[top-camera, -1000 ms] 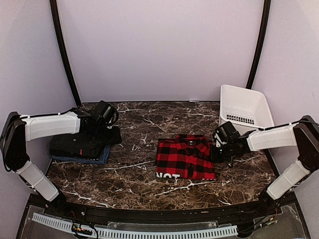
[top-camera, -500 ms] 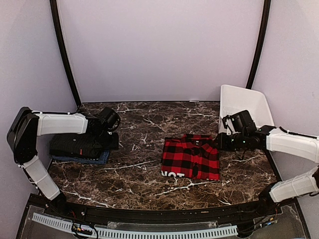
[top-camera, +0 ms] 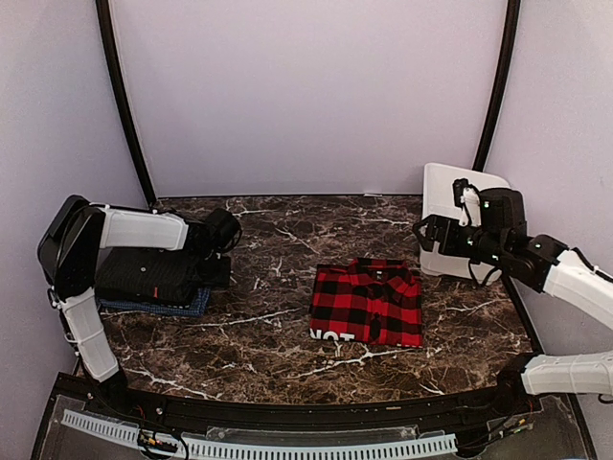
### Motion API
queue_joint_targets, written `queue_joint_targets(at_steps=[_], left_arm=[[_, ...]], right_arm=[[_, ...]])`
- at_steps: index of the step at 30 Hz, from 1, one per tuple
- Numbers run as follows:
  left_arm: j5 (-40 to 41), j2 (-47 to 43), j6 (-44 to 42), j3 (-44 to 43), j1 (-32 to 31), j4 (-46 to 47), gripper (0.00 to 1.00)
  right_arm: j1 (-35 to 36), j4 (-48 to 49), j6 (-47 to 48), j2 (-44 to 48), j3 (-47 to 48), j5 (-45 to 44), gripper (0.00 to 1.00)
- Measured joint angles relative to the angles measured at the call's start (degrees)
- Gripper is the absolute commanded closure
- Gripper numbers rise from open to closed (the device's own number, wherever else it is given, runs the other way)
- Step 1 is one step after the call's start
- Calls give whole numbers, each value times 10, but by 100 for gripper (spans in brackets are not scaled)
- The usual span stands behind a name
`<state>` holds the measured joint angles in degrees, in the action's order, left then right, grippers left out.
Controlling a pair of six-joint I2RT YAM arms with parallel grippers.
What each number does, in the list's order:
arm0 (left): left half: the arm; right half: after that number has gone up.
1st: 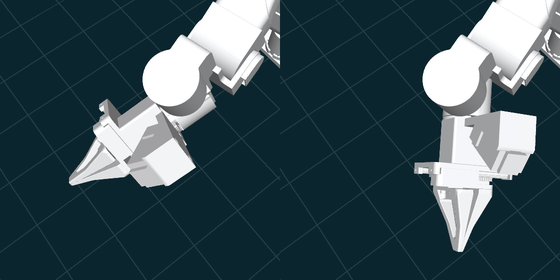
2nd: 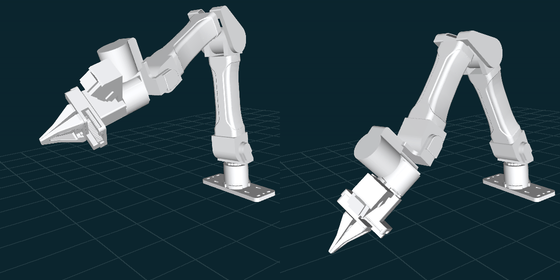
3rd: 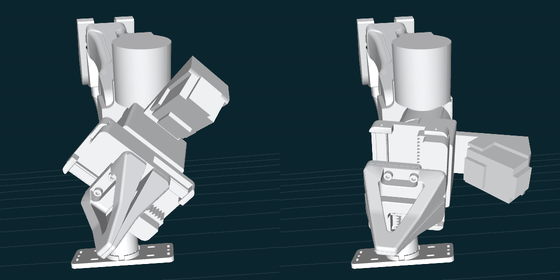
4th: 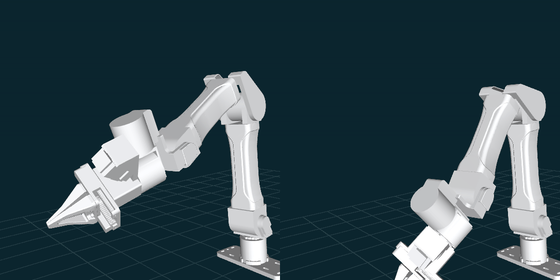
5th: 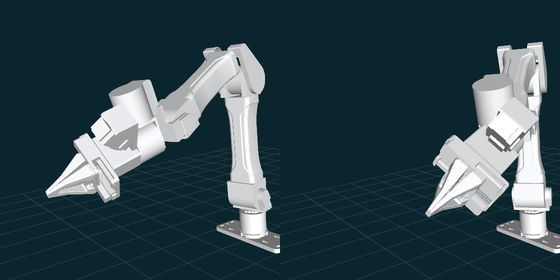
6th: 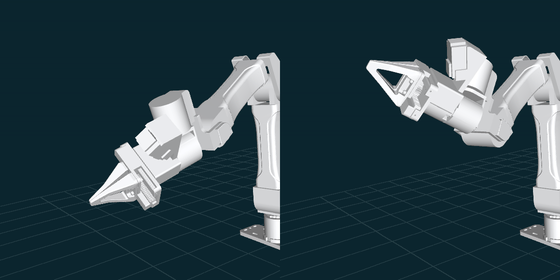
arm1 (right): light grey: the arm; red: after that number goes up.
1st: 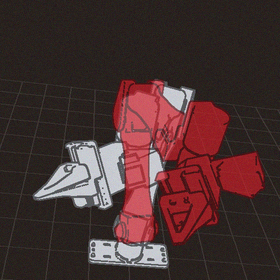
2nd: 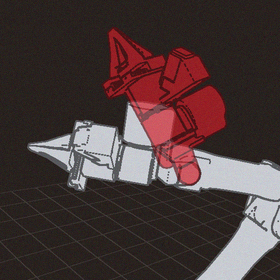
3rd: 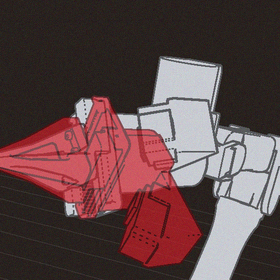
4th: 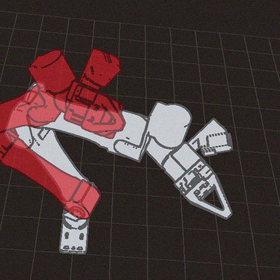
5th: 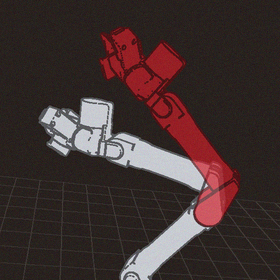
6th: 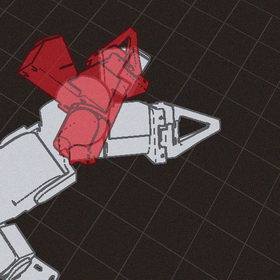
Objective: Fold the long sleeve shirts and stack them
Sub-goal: Move the square-folded shirt to the center of the board.
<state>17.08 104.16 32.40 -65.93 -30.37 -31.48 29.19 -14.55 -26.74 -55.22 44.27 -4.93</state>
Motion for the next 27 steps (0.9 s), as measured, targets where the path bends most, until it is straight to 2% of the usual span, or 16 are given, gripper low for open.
queue_joint_targets(at_steps=[11,21,27], left_arm=[[46,39,-2,-44,1,-25,49],[29,-19,11,-45,2,-32,49],[34,-10,17,-46,3,-46,51]], right_arm=[[0,3,24,-6,43,-37,1],[0,-5,42,-31,58,-41,1],[0,-6,49,-49,65,-37,1]])
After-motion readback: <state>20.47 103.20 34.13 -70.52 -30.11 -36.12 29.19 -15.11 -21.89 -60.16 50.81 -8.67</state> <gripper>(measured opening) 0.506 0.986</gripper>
